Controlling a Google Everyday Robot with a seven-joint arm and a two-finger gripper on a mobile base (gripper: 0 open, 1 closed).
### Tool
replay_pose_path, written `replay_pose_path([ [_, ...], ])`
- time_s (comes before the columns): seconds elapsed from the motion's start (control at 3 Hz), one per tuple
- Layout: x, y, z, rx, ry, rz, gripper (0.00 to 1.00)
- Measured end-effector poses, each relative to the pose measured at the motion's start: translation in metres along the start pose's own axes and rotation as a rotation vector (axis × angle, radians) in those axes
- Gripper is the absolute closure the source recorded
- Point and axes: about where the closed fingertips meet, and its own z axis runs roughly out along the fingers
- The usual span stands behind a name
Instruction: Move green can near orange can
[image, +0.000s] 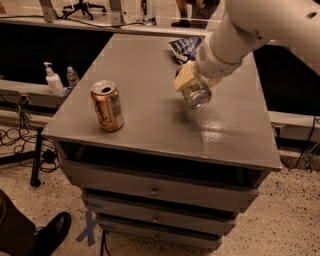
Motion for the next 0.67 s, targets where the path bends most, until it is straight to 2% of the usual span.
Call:
replay_pose_path([
  [0.67, 0.056, 0.047, 0.034, 0.017, 0.104, -0.142, 1.00],
])
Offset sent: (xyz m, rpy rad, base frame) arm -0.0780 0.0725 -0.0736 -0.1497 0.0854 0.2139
